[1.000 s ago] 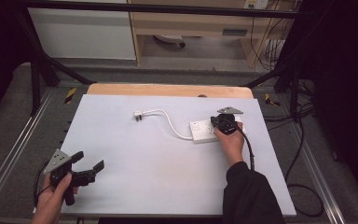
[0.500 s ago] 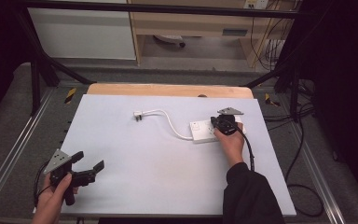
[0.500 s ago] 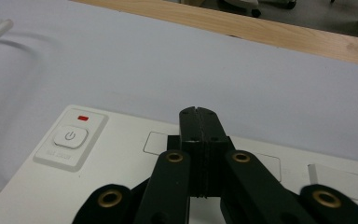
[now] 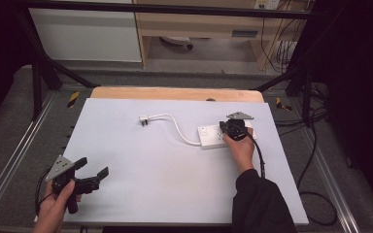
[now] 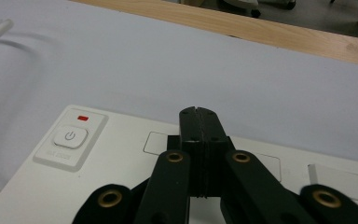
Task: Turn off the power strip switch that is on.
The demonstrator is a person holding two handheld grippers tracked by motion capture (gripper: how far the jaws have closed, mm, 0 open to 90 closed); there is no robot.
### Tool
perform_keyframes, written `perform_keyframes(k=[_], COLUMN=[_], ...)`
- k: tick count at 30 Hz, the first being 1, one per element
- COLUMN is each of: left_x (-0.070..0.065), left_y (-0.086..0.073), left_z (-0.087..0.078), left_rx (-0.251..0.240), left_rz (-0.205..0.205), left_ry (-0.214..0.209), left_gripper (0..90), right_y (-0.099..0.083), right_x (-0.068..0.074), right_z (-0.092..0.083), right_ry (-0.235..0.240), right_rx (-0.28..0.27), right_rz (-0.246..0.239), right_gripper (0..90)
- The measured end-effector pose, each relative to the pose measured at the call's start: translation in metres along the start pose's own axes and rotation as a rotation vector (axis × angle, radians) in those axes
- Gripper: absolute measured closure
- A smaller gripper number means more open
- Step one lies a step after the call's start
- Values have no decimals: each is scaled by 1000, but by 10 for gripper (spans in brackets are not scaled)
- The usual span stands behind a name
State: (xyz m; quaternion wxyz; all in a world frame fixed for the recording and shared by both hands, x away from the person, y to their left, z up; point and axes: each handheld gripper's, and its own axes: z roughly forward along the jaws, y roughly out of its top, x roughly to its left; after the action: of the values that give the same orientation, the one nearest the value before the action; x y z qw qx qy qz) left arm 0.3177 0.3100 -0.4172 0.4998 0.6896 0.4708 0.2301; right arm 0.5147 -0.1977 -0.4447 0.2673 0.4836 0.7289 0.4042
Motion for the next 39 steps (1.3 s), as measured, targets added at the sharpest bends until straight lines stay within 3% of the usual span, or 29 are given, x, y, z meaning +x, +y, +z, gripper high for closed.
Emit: perform_keyframes(k=[39], left_x=[0], left_y=[0], left_z=[0], left_rx=[2], left_rz=[3], left_ry=[-1], left_gripper=[51], right_y=[-1], right_x=[1], right_z=[0], right_ry=[-4], right_rx=[-9], right_rz=[-7], right_gripper=[900])
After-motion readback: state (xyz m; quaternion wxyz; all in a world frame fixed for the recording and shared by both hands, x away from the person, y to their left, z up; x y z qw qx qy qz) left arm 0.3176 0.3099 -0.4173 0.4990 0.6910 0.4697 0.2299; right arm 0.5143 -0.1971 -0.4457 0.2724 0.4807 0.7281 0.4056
